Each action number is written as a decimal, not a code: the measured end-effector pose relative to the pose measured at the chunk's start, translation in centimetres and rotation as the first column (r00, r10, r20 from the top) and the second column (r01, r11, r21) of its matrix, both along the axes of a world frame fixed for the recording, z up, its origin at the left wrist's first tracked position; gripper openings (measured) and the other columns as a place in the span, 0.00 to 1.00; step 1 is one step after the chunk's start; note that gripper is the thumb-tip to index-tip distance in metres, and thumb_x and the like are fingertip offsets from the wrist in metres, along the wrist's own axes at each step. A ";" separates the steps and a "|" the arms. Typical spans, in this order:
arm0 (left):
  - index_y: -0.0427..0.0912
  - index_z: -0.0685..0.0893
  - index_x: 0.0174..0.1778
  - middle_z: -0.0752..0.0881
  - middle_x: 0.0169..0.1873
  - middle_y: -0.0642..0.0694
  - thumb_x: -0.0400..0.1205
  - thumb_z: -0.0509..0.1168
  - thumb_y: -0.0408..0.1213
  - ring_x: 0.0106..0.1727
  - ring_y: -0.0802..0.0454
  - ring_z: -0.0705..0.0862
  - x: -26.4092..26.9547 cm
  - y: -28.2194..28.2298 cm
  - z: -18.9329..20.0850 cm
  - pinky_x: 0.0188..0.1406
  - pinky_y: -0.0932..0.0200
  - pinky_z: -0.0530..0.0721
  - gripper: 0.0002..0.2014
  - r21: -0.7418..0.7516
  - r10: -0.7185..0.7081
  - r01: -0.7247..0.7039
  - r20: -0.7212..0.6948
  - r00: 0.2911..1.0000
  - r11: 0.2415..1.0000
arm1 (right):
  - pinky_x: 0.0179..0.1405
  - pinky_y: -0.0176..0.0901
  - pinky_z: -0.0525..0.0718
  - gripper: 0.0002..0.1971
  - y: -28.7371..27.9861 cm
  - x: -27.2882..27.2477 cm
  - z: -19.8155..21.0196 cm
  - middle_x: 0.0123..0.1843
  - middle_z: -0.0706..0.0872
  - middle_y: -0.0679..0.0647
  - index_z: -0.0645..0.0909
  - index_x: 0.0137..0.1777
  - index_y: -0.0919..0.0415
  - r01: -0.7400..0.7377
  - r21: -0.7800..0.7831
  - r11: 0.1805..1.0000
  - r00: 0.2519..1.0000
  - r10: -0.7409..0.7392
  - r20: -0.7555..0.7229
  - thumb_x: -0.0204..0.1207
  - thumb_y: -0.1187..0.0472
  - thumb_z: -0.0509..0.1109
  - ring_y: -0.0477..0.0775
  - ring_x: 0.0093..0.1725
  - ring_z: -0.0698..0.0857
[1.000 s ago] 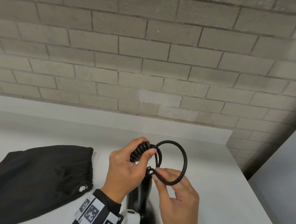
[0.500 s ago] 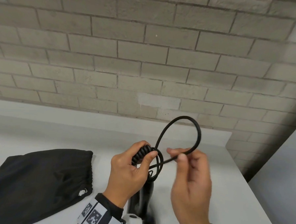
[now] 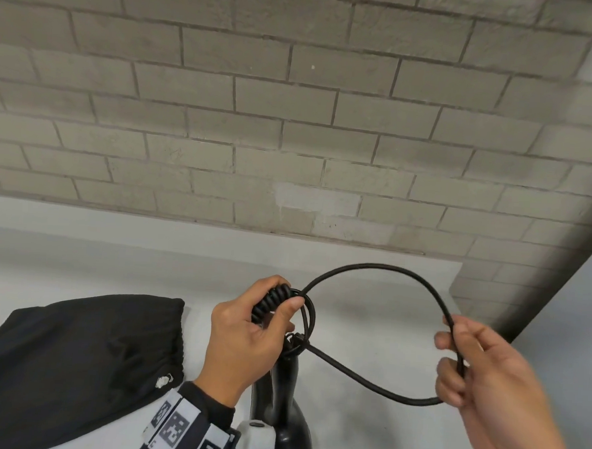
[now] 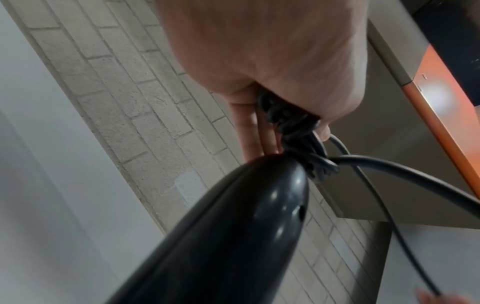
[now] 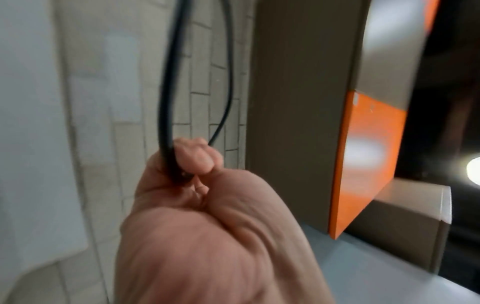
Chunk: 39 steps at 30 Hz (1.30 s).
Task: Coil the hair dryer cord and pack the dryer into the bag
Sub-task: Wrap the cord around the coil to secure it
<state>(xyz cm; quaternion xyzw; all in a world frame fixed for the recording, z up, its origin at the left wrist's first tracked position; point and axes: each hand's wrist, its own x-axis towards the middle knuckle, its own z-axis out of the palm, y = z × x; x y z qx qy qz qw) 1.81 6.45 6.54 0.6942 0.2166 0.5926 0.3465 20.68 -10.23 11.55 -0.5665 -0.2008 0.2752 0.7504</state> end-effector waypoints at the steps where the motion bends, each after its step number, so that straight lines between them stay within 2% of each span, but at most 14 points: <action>1: 0.58 0.85 0.50 0.88 0.32 0.53 0.77 0.71 0.52 0.26 0.55 0.90 0.1 -0.1 0.0 0.28 0.55 0.89 0.09 0.011 0.008 -0.008 -0.007 1.000 1.000 | 0.13 0.38 0.73 0.05 0.3 0.1 -1.1 0.41 0.82 0.61 0.78 0.53 0.63 0.050 -0.055 0.997 0.998 -0.047 0.051 0.86 0.67 0.60 0.52 0.21 0.74; 3: 0.59 0.84 0.51 0.86 0.30 0.51 0.77 0.71 0.54 0.23 0.49 0.87 0.1 -0.1 0.1 0.26 0.50 0.86 0.10 0.051 0.032 -0.031 -0.030 0.999 0.998 | 0.32 0.45 0.86 0.07 0.8 -0.4 -3.0 0.53 0.82 0.61 0.77 0.56 0.58 0.194 -0.152 0.969 0.951 -0.148 0.271 0.83 0.69 0.64 0.60 0.40 0.85; 5: 0.58 0.83 0.52 0.85 0.28 0.49 0.78 0.70 0.56 0.23 0.45 0.86 0.0 -0.1 0.1 0.25 0.48 0.85 0.11 0.070 0.044 -0.042 -0.027 0.999 0.997 | 0.55 0.47 0.82 0.16 1.0 -2.1 -4.0 0.60 0.77 0.53 0.74 0.64 0.55 0.406 -0.190 0.894 0.792 -0.240 0.561 0.80 0.68 0.69 0.59 0.56 0.82; 7: 0.58 0.83 0.52 0.85 0.28 0.49 0.79 0.69 0.58 0.22 0.45 0.85 0.1 -0.1 0.2 0.23 0.48 0.85 0.12 0.082 0.051 -0.049 -0.026 0.998 0.995 | 0.57 0.33 0.76 0.13 1.1 -5.1 -3.4 0.56 0.78 0.50 0.79 0.60 0.59 0.483 0.078 0.872 0.568 -0.380 0.730 0.76 0.64 0.71 0.54 0.52 0.81; 8: 0.58 0.83 0.52 0.84 0.27 0.49 0.79 0.69 0.59 0.22 0.45 0.85 0.1 -0.1 0.2 0.23 0.48 0.84 0.12 0.090 0.055 -0.052 -0.035 0.998 0.995 | 0.52 0.26 0.74 0.10 1.1 -6.7 -3.3 0.50 0.82 0.48 0.82 0.55 0.58 0.433 0.145 0.890 0.523 -0.379 0.764 0.75 0.60 0.71 0.50 0.48 0.81; 10: 0.57 0.83 0.52 0.85 0.26 0.50 0.79 0.70 0.56 0.22 0.47 0.85 0.3 -0.3 0.3 0.23 0.50 0.84 0.11 0.108 0.070 -0.063 -0.060 0.996 0.992 | 0.44 0.19 0.73 0.10 1.7 -9.1 -3.6 0.42 0.85 0.42 0.82 0.50 0.48 0.276 0.060 0.959 0.578 -0.216 0.787 0.72 0.45 0.68 0.41 0.46 0.83; 12: 0.55 0.83 0.52 0.86 0.27 0.50 0.79 0.71 0.53 0.23 0.49 0.86 0.3 -0.5 0.4 0.24 0.52 0.84 0.10 0.114 0.077 -0.068 -0.079 0.994 0.991 | 0.41 0.20 0.76 0.15 2.5 -9.9 -4.3 0.40 0.86 0.38 0.79 0.50 0.39 0.064 -0.199 0.978 0.590 0.124 0.798 0.73 0.33 0.61 0.38 0.47 0.83; 14: 0.53 0.85 0.51 0.87 0.30 0.52 0.79 0.71 0.51 0.24 0.52 0.87 0.3 -0.5 0.5 0.26 0.54 0.85 0.09 0.122 0.060 -0.050 -0.088 0.994 0.991 | 0.35 0.27 0.77 0.11 3.3 -9.7 -4.6 0.35 0.85 0.40 0.78 0.45 0.40 -0.081 -0.355 0.931 0.539 0.340 0.771 0.81 0.39 0.58 0.40 0.38 0.83; 18: 0.41 0.88 0.50 0.89 0.36 0.55 0.78 0.72 0.45 0.33 0.60 0.88 0.1 -0.4 0.5 0.37 0.71 0.85 0.12 0.168 0.071 -0.057 -0.079 0.994 0.984 | 0.28 0.24 0.70 0.11 3.9 -9.2 -3.4 0.30 0.82 0.48 0.82 0.42 0.43 -0.141 -0.136 0.981 0.650 0.195 0.734 0.85 0.55 0.63 0.42 0.26 0.78; 21: 0.40 0.88 0.50 0.89 0.39 0.57 0.78 0.72 0.45 0.35 0.62 0.90 -0.1 -0.2 0.4 0.40 0.71 0.86 0.12 0.153 0.068 -0.058 -0.062 0.996 0.987 | 0.30 0.23 0.72 0.08 3.5 -9.0 -2.7 0.29 0.84 0.47 0.85 0.47 0.40 -0.219 -0.049 0.974 0.665 0.186 0.723 0.83 0.48 0.64 0.41 0.27 0.79; 25: 0.48 0.87 0.50 0.89 0.38 0.57 0.77 0.73 0.47 0.34 0.61 0.89 -0.4 -0.1 0.5 0.41 0.73 0.84 0.09 0.103 0.055 -0.051 -0.039 0.998 0.993 | 0.30 0.35 0.75 0.11 1.7 -7.0 -3.1 0.26 0.83 0.46 0.89 0.38 0.44 -0.211 0.010 0.977 0.693 0.142 0.707 0.72 0.43 0.68 0.47 0.27 0.77; 29: 0.47 0.88 0.50 0.90 0.37 0.59 0.77 0.73 0.46 0.34 0.61 0.90 0.1 -0.6 0.4 0.41 0.74 0.85 0.10 0.095 0.006 -0.002 -0.038 0.999 0.995 | 0.29 0.28 0.71 0.09 0.2 -4.8 -4.1 0.24 0.79 0.43 0.88 0.33 0.45 -0.178 -0.027 0.984 0.617 0.132 0.776 0.68 0.44 0.71 0.38 0.26 0.71; 35: 0.48 0.90 0.48 0.90 0.38 0.60 0.75 0.75 0.47 0.35 0.59 0.90 1.4 -1.5 0.5 0.41 0.71 0.85 0.10 0.044 -0.073 0.074 -0.034 0.997 0.996 | 0.31 0.39 0.76 0.18 0.5 -4.9 -3.7 0.25 0.83 0.48 0.91 0.39 0.47 -0.280 0.110 0.954 0.766 0.153 0.625 0.68 0.33 0.73 0.55 0.27 0.80; 39: 0.55 0.88 0.48 0.91 0.35 0.58 0.74 0.75 0.49 0.33 0.54 0.91 1.0 -1.3 0.6 0.39 0.66 0.87 0.09 -0.029 -0.097 0.096 -0.006 0.995 0.995 | 0.30 0.41 0.74 0.15 0.6 -4.2 -4.3 0.25 0.83 0.46 0.91 0.40 0.48 -0.355 0.072 0.932 0.697 0.213 0.684 0.72 0.38 0.73 0.59 0.27 0.77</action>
